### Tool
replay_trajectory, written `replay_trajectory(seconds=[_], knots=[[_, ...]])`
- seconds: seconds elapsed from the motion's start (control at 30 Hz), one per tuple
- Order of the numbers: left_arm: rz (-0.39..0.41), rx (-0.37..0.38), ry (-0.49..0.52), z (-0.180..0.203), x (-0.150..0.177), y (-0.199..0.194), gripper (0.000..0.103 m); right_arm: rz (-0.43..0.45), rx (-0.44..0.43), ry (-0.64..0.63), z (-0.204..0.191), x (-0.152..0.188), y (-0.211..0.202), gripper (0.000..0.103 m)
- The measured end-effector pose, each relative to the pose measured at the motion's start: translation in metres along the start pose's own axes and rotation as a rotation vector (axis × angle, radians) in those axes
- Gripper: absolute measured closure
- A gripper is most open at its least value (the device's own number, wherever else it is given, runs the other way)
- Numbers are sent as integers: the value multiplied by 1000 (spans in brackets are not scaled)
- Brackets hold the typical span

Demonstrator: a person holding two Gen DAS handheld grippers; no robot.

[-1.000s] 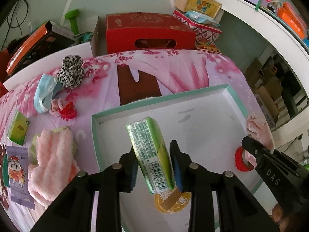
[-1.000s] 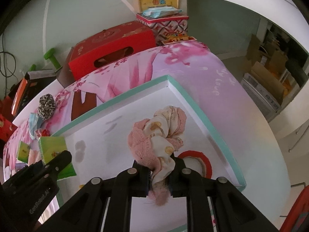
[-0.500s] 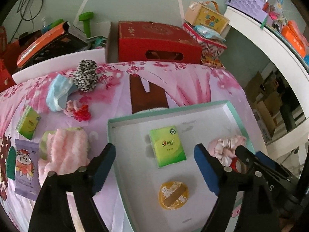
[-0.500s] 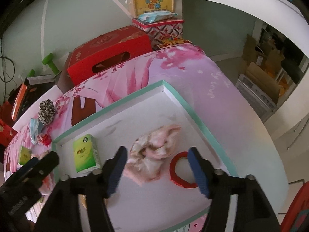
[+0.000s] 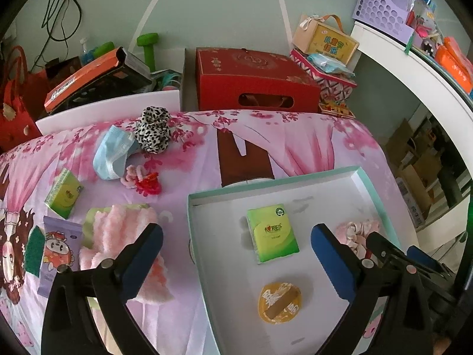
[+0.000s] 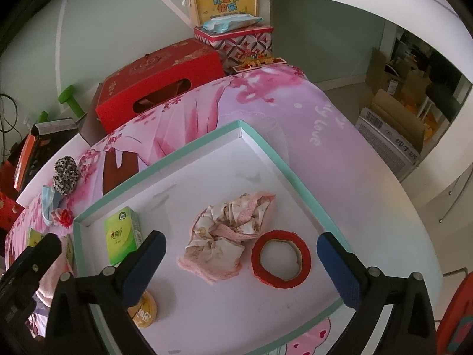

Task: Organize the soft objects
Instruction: 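Move both tools back toward the pink fluffy towel and purple packet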

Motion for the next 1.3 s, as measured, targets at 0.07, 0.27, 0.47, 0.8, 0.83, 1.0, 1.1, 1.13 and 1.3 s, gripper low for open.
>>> replay_trajectory(seconds=[0.07, 0.27, 0.47, 0.8, 0.83, 1.0, 1.1, 1.13, 1.3], knots=[[4, 1, -12, -5, 1, -4, 3, 3, 3, -1, -1, 0, -1, 0], [50, -11, -62, -31, 1, -27, 3, 34, -24, -8, -13, -2, -8, 0], [126, -68, -157, -84, 5, -57, 3, 79, -124, -29, -41, -4, -22, 0], [197, -160, -369, -192, 30, -88, 3, 101, -266, -160, -125, 10, -29, 0], [203, -168, -384, -199, 32, -90, 3, 107, -273, -173, -134, 12, -31, 0], [233, -230, -487, -249, 56, -101, 3, 105, -341, -215, -172, 25, -31, 0], [241, -251, -521, -268, 67, -104, 3, 91, -329, -259, -190, 34, -27, 0], [244, -256, -534, -276, 71, -105, 3, 94, -319, -280, -195, 38, -27, 0], [220, -224, -598, -296, 86, -99, 3, 84, -306, -329, -208, 50, -22, 0]])
Point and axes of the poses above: each gripper's, at about its wrist camera, not at the fingertips, and y roughly the way its jaws point, z to its right, x to its underside, the point moved 7 cm from there along y, roughly the way its jaws point, and after that the axes turned 10 degrees about -z, right-handed, at the moved point
